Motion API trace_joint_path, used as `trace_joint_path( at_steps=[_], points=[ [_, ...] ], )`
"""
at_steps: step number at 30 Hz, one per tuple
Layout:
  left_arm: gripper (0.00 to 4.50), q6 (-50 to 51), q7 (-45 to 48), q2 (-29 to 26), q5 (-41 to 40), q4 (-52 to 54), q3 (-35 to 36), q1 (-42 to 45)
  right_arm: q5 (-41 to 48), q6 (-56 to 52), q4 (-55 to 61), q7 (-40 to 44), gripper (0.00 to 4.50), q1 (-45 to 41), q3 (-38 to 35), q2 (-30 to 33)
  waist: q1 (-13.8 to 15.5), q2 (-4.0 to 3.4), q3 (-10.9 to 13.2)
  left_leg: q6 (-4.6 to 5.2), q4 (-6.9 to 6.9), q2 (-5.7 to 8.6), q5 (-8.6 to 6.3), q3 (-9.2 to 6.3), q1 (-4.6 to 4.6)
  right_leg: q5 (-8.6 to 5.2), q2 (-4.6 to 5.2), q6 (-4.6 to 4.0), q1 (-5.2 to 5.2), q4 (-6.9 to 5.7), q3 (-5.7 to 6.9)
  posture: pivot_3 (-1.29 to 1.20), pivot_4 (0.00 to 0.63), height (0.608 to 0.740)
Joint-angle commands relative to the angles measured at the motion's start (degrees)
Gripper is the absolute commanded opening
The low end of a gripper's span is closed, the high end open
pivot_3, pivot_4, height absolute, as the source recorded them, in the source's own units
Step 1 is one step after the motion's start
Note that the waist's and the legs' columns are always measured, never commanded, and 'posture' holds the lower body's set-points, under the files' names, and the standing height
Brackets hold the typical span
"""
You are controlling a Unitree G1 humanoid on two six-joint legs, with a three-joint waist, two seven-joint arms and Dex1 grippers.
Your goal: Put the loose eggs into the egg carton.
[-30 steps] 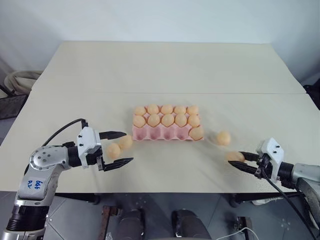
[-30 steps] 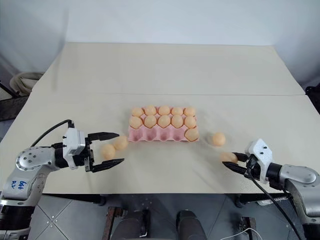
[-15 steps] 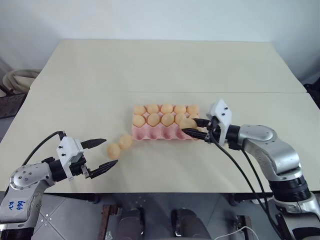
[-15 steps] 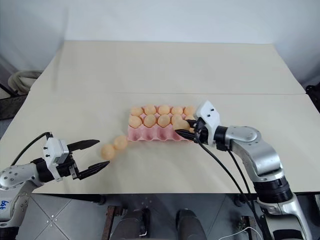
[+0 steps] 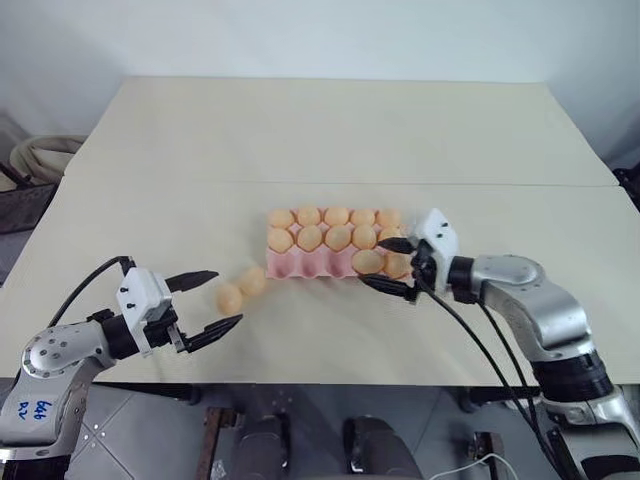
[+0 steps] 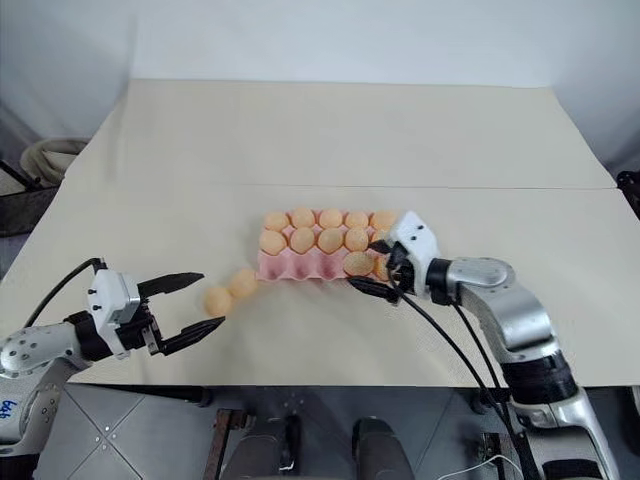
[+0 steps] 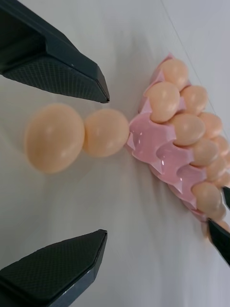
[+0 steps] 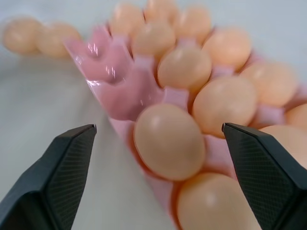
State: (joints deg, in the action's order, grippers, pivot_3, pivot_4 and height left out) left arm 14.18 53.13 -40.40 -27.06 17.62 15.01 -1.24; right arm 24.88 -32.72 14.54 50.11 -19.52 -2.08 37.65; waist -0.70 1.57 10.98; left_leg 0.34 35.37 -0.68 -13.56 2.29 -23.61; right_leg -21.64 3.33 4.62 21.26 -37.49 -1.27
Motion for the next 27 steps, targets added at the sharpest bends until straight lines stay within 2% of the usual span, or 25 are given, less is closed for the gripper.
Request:
trace_joint_path(
  at_steps=[1, 7, 14, 22, 27],
  points=[
    [4.5, 0.3, 1.4, 0.2, -1.2, -0.5, -2.6, 3.8, 2.9, 5.9, 3.3, 1.0, 4.44, 8.2, -12.2, 1.8, 0.4, 0.02, 0.0, 0.0, 0.0, 0.0, 0.0, 0.0, 0.05, 0.0, 0.01, 0.0, -0.11, 0.07, 0.02, 0.0, 0.15, 0.74],
    [4.5, 1.9, 5.6, 0.8, -1.8, -5.2, -7.2, 11.0, 0.7, 16.4, 1.5, 2.4, 4.44, 24.5, -25.7, 2.3, -0.7, -0.04, 0.0, 0.02, -0.05, -0.04, -0.02, 0.0, 0.48, 0.02, 0.0, 0.03, -0.64, 0.24, 0.11, 0.0, 0.15, 0.74],
    [4.5, 0.1, 8.2, 1.8, -0.1, -9.7, -10.5, 17.2, 0.8, 21.2, 1.7, 3.9, 4.44, 35.0, -28.5, 1.6, -1.5, -0.06, 0.0, -0.02, 0.0, -0.05, 0.06, 0.02, 0.64, 0.01, -0.08, 0.04, -0.71, 0.06, 0.05, 0.0, 0.15, 0.74],
    [4.5, -1.2, 7.8, 0.9, 0.1, -9.4, -8.6, 15.1, 0.4, 18.7, 0.4, 2.0, 4.44, 28.4, -22.7, 2.9, -1.4, -0.06, 0.0, -0.07, 0.0, -0.05, 0.14, 0.02, 0.87, 0.02, -0.07, 0.03, -0.88, -0.02, -0.03, 0.0, 0.15, 0.74],
    [4.5, 1.2, 5.9, -0.1, -1.8, -5.7, -4.8, 10.1, -1.5, 5.4, -4.4, -1.5, 4.44, 16.1, -14.1, 6.9, -1.7, -0.06, 0.0, -0.07, -0.02, -0.05, 0.14, 0.02, 0.78, 0.02, -0.03, 0.03, -0.77, 0.01, -0.04, 0.0, 0.15, 0.74]
  ],
)
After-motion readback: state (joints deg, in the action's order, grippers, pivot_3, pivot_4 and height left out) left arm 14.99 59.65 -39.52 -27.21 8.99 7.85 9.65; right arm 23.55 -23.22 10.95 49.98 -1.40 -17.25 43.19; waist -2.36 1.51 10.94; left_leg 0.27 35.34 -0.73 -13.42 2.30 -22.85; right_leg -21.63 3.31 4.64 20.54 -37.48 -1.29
